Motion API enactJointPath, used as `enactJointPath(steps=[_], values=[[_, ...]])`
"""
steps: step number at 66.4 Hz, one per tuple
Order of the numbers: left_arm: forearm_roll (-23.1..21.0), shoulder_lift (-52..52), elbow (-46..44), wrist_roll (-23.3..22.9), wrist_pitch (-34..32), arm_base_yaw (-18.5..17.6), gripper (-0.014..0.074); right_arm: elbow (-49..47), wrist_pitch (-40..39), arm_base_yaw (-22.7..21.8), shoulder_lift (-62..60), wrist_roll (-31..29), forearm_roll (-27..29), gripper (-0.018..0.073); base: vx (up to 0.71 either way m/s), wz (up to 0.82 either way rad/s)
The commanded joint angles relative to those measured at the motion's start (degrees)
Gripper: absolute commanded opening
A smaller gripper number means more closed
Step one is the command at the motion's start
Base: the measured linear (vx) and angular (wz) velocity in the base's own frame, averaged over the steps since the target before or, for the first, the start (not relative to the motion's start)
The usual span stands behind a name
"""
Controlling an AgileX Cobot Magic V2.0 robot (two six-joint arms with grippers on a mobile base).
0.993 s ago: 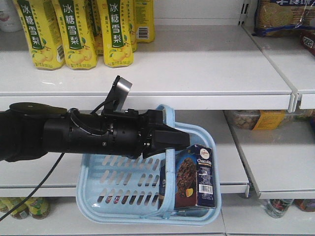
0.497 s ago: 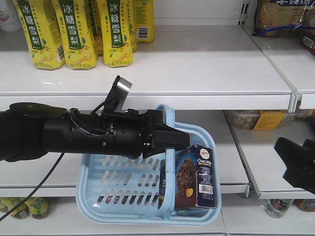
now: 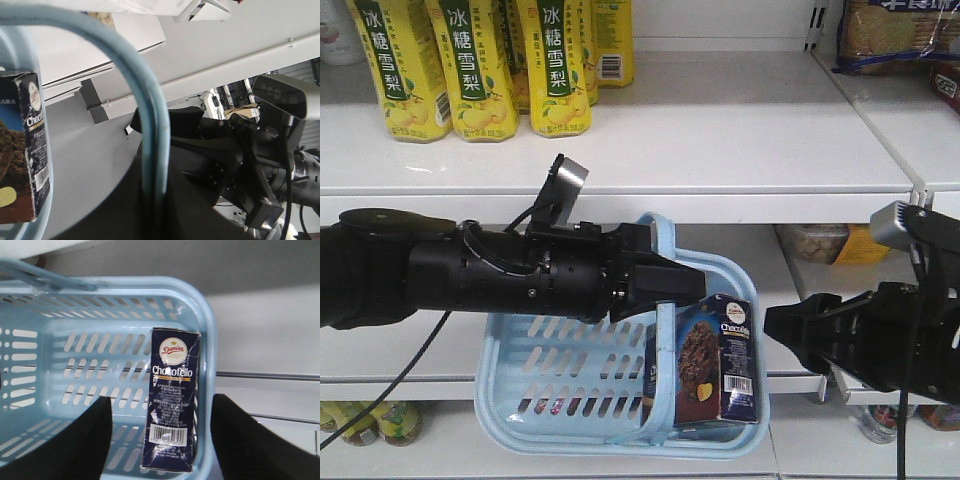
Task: Left arm holds basket, right arm returns cookies
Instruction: 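Reach the right gripper down into the basket toward the Chocofello box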
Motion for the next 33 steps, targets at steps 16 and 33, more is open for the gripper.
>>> enactJointPath(steps=[16,33], values=[[-6.6,-2.7,-2.1,0.7,2.4,-0.2,-0.0006,-2.4,0.0,0.0,4.9,-15.3,14.5,0.0487,0.0,0.0],[-6.6,-2.7,-2.1,0.7,2.4,-0.2,-0.0006,-2.4,-1.8,0.0,9.0,-18.2,17.3,0.0502,0.0,0.0]])
